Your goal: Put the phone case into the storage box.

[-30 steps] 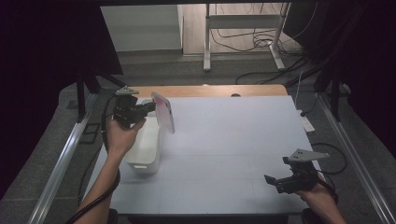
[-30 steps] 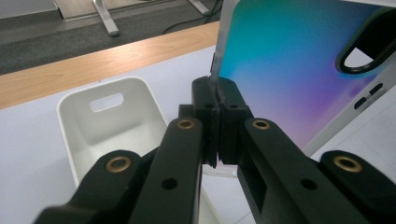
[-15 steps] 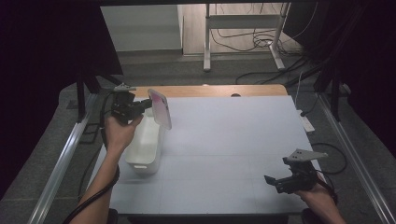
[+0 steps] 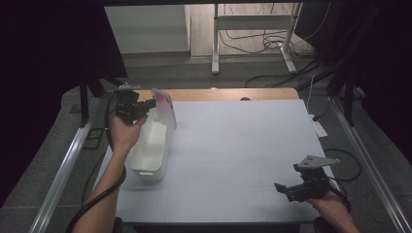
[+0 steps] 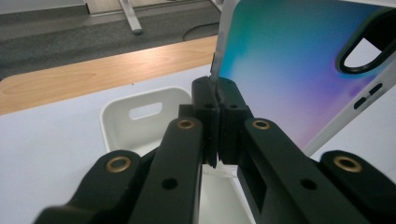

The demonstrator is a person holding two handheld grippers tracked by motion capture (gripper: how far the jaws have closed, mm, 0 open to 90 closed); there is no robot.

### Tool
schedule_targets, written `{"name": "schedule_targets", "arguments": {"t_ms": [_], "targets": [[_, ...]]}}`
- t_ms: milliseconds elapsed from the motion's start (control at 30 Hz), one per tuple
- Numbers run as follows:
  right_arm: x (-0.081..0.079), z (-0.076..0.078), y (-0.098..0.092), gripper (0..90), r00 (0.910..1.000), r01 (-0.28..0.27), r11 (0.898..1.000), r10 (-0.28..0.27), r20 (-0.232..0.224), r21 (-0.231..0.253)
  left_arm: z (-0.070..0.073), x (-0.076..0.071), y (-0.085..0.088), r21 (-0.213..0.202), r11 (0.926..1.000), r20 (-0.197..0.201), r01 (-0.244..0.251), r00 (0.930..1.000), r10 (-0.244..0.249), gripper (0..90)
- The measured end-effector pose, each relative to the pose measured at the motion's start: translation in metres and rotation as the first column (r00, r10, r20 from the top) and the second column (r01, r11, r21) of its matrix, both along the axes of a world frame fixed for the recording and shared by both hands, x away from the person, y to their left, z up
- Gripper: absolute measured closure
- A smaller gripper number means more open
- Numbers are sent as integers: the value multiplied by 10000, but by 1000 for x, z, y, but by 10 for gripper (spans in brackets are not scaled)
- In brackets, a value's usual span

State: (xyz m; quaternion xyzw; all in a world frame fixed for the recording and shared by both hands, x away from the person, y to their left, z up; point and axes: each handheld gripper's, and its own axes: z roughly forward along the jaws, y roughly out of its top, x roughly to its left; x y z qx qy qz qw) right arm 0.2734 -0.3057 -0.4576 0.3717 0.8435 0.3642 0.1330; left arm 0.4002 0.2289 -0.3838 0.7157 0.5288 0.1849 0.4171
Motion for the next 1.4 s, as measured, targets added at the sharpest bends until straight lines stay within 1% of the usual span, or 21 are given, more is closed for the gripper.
{"name": "schedule_targets", "arguments": {"t_ms": [200, 333, 633, 667, 833, 967, 1000, 1133, 1267, 1333, 1400], "targets": [[0, 0, 0, 0, 10000, -43, 10000, 43, -38, -30, 0, 7, 3, 211, 9994, 25, -290, 9996, 289, 879], [0, 0, 1, 0, 10000, -69, 10000, 69, -48, -50, 0, 10, 6, 279, 9985, 44, -471, 9989, 470, 879], [0, -1, 1, 0, 9999, -111, 9999, 110, -72, -69, -2, 19, 11, 277, 9958, 122, -874, 9961, 870, 880], [0, -1, 1, 0, 9999, -121, 9999, 121, -69, -67, -3, 19, 12, 350, 9952, 125, -916, 9958, 912, 880], [0, -1, 1, 0, 9998, -158, 9998, 157, -75, -81, -7, 25, 15, 382, 9921, 65, -1192, 9929, 1191, 879], [0, -1, 1, 0, 9998, -152, 9999, 152, -91, -25, -11, 29, 17, 383, 9907, 26, -1309, 9914, 1309, 880], [0, -1, 1, 0, 9998, -154, 9999, 154, -91, -29, -12, 31, 17, 320, 9902, -6, -1361, 9907, 1362, 880], [0, -1, 1, 0, 9998, -162, 9999, 161, -108, -33, -13, 35, 16, 511, 9881, 13, -1453, 9894, 1455, 879], [0, -1, 1, 0, 9998, -190, 9998, 189, -116, -62, -13, 39, 14, 576, 9862, -2, -1549, 9879, 1552, 880], [0, -1, 1, 0, 9997, -201, 9998, 200, -112, -94, -13, 41, 13, 706, 9847, 15, -1593, 9872, 1596, 880], [0, -1, 1, 0, 9997, -211, 9997, 210, -109, -84, -14, 43, 12, 746, 9840, 7, -1617, 9868, 1621, 880]]}}
